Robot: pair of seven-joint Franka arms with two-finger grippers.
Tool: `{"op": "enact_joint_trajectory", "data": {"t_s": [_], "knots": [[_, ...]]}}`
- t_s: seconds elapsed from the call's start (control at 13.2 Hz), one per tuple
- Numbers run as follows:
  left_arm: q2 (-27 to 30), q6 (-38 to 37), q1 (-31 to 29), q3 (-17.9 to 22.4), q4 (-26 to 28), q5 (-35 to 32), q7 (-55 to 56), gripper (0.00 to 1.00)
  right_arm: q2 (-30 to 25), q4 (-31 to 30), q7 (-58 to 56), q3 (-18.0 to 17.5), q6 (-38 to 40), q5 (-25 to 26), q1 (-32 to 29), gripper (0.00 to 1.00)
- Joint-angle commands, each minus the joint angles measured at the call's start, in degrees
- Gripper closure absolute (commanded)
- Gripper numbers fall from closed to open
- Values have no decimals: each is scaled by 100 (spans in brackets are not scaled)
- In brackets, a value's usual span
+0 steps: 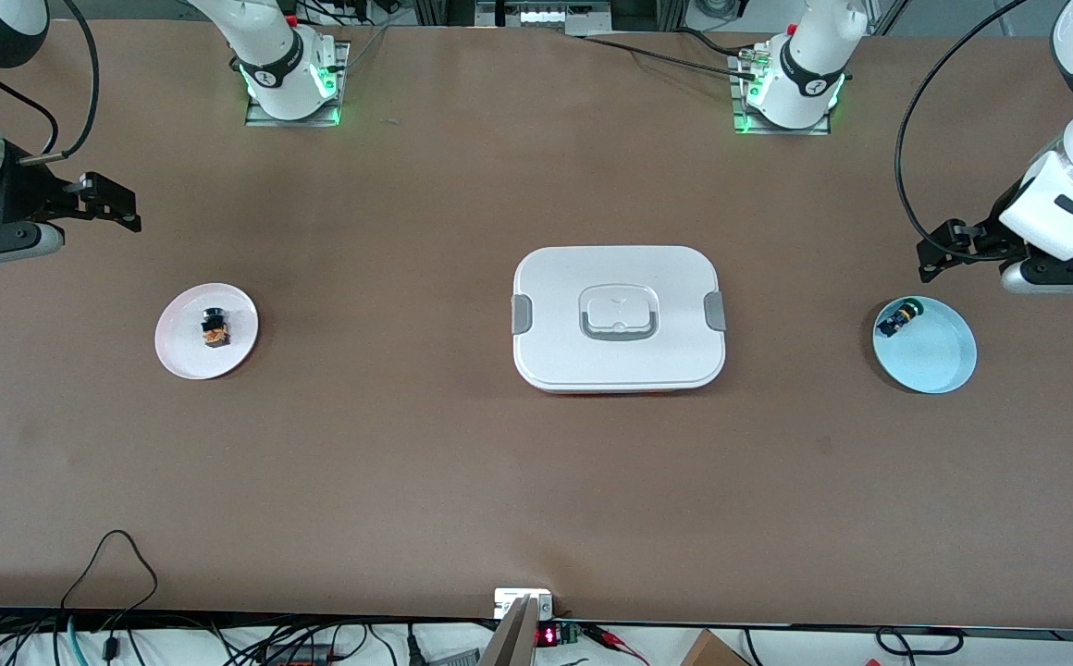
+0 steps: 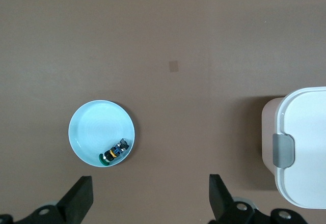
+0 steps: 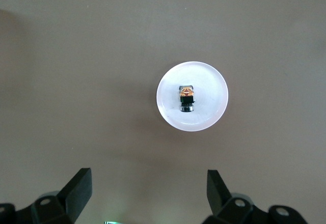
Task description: Transfer orange switch to right arm and place
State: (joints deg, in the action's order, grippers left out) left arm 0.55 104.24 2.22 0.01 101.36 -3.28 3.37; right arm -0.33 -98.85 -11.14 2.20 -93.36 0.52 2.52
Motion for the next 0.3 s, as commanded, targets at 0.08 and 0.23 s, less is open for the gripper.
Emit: {"op": "enact_joint_trajectory", "data": {"t_s": [0.08,0.23], "knots": [[112,-61,15,-1,51,99,15,0,86,296,33,0,142,-61,55,0],[112,-61,15,-1,51,99,15,0,86,323,15,0,151,-61,82,0]]}}
